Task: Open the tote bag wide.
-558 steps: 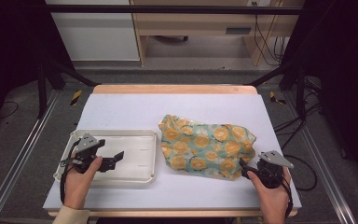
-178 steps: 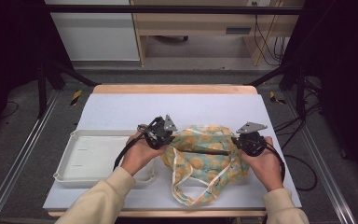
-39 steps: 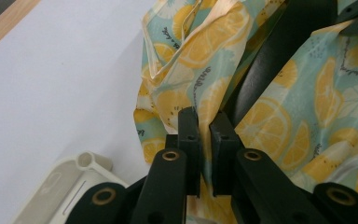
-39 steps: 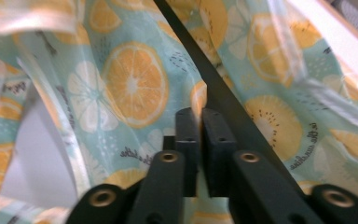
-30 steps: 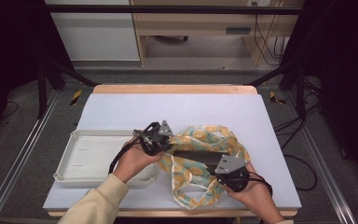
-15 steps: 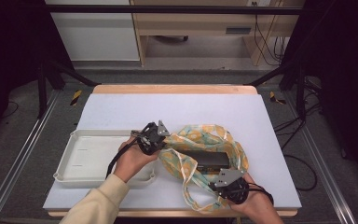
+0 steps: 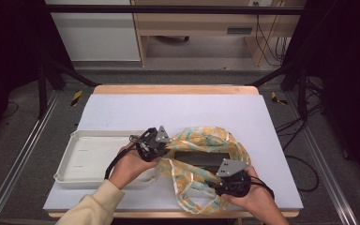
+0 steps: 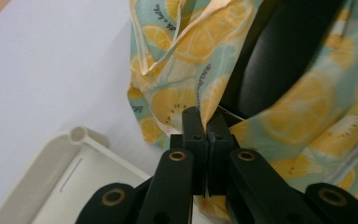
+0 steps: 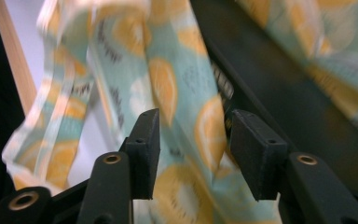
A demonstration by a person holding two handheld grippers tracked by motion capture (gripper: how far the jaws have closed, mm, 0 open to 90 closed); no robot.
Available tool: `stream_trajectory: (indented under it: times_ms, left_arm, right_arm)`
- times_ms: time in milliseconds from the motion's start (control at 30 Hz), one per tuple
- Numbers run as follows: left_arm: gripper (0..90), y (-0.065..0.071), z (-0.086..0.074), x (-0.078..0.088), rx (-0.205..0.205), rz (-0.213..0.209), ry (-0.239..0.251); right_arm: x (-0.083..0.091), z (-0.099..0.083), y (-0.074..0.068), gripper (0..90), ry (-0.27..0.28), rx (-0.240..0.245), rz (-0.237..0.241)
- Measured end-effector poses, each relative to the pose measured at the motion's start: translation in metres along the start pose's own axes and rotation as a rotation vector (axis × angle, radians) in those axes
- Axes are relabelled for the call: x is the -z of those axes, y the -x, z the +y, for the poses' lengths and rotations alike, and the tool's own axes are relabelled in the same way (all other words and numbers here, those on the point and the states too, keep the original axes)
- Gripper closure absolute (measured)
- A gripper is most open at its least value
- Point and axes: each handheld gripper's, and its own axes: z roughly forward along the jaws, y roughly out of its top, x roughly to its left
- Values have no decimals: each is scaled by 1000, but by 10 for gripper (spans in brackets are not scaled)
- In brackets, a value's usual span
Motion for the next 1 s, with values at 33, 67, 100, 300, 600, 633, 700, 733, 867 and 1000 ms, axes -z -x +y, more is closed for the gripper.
stream_trajectory:
  times_ms: [33, 67, 100, 300, 600, 633, 700, 733, 867, 1000]
  left_arm:
    - [897, 1, -1, 0, -1, -7, 1]
    - [897, 2, -2, 0, -2, -14, 2]
    - [897, 3, -3, 1, -5, -13, 2]
    - [897, 7, -8, 8, -10, -20, 10]
    - [897, 12, -13, 13, -25, -34, 2]
    - [897, 11, -14, 11, -21, -28, -1]
    - [895, 9, -15, 6, -4, -25, -8]
    - [895, 7, -15, 3, 4, -16, -8]
    - [893, -1, -12, -9, 35, 22, -17]
    - [889, -11, -7, -21, 57, 101, -27]
  right_arm:
    - [0, 4, 1, 506, 7, -2, -6]
    - [-4, 13, 0, 490, 17, 7, -12]
    - [-4, 13, 0, 490, 17, 7, -12]
    - [-29, 33, -4, 540, 2, 22, -24]
    - [-40, 28, -20, 900, -52, 68, 38]
    - [-40, 27, -21, 900, -56, 69, 44]
    - [-42, 23, -22, 900, -67, 62, 53]
    - [-43, 21, -22, 900, -72, 59, 56]
    - [-50, 13, -24, 900, -107, 43, 75]
    - [-54, 7, -24, 900, -121, 34, 89]
